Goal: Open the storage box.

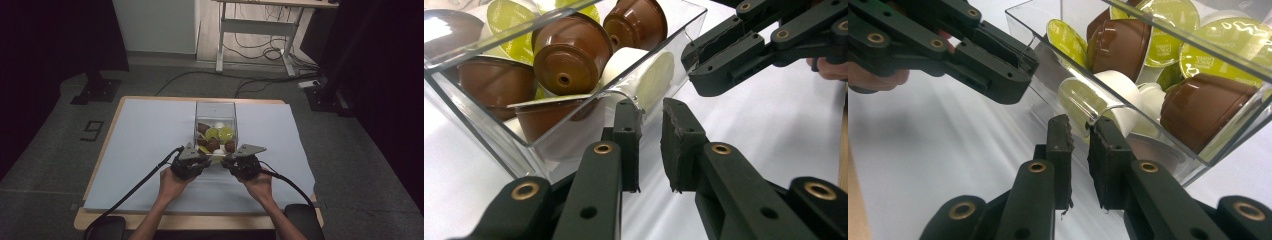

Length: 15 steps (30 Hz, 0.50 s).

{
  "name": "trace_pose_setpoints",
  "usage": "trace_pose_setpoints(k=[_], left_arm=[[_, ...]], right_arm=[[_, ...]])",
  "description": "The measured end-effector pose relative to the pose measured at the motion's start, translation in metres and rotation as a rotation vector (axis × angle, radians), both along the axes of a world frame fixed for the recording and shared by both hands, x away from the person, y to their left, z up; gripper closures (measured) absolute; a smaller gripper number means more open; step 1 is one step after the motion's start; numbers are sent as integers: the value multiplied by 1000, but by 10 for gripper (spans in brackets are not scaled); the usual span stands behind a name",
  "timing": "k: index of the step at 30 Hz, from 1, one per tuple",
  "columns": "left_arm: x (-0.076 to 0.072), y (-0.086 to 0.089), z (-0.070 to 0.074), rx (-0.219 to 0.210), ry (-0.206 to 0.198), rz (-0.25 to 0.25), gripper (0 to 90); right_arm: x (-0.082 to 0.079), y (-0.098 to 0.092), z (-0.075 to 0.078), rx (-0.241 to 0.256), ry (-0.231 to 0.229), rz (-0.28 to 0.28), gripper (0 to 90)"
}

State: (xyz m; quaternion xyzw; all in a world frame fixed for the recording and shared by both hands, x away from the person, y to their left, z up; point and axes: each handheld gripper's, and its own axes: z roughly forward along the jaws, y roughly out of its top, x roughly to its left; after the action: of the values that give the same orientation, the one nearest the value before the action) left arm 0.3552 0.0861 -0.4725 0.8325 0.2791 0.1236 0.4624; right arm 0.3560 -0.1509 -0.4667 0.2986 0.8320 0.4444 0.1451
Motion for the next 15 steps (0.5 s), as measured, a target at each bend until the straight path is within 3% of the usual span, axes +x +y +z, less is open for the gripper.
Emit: trace_pose_setpoints(k=[15], left_arm=[[-16,0,2,19,-12,-2,775]], right_arm=[[-13,-1,0,1,4,8,789]])
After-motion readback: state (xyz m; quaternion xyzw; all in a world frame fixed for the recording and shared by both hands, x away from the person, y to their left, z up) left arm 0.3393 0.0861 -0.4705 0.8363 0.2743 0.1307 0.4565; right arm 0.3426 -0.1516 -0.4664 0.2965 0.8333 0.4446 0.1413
